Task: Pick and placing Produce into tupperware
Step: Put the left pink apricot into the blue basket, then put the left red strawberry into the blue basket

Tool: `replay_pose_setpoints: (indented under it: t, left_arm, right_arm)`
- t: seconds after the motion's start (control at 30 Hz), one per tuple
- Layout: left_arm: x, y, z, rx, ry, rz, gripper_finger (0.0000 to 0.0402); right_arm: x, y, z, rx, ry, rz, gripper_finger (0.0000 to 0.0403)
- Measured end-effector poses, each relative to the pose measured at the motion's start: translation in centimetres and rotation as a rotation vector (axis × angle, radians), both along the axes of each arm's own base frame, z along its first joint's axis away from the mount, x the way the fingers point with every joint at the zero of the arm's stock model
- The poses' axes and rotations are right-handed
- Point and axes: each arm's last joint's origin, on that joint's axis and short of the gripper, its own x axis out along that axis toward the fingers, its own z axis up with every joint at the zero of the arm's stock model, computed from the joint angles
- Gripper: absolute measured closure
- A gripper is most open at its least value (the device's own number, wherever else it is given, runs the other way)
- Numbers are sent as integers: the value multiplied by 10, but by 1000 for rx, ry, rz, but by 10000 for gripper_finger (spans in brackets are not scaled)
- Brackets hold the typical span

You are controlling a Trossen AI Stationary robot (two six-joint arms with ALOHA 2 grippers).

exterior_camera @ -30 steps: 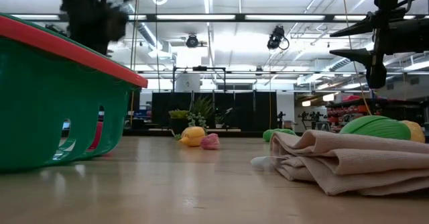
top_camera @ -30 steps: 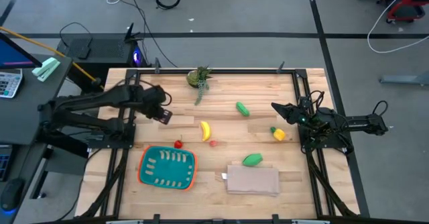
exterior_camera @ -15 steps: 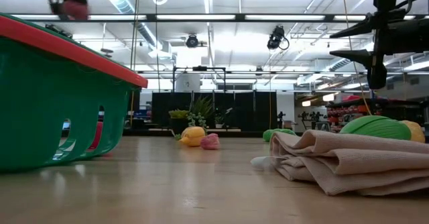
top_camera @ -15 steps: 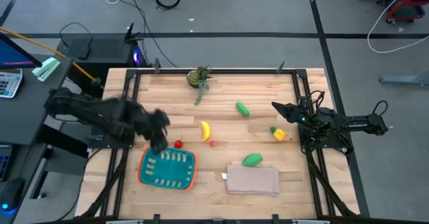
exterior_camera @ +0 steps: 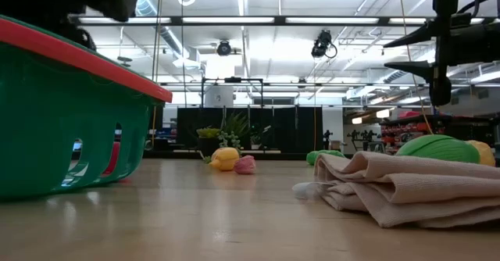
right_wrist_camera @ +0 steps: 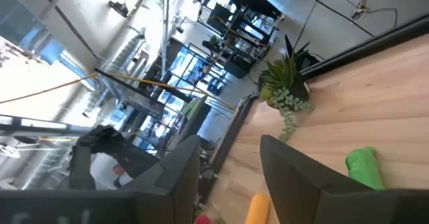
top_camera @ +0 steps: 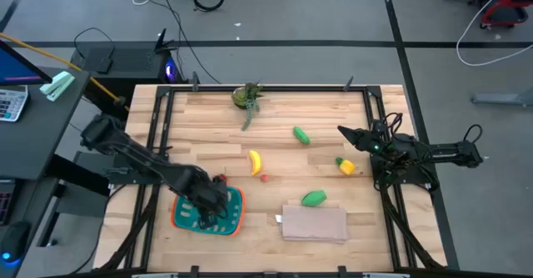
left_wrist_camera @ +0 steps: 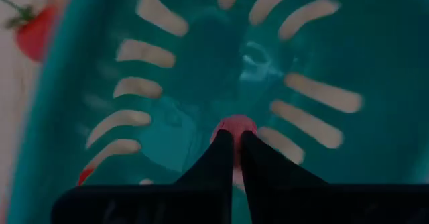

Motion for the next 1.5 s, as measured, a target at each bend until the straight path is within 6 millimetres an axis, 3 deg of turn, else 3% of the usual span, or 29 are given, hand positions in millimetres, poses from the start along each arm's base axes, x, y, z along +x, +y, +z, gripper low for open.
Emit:
replay_pose_setpoints:
  t: [0.3, 0.73, 1.27, 1.5]
  left_arm:
    - [23, -6, -34, 17, 19, -23, 381]
    - [29, -8, -49, 18, 37, -14, 361]
    - [29, -7, -44, -83, 91, 31, 224]
    - [33, 3, -41, -219, 159, 104, 211]
  right_arm:
    - [1, 0, -1, 36, -7, 2, 238]
    - [2, 0, -2, 34, 9, 2, 238]
    - [2, 0, -5, 31, 39, 2, 238]
    - [2, 0, -5, 31, 39, 2, 238]
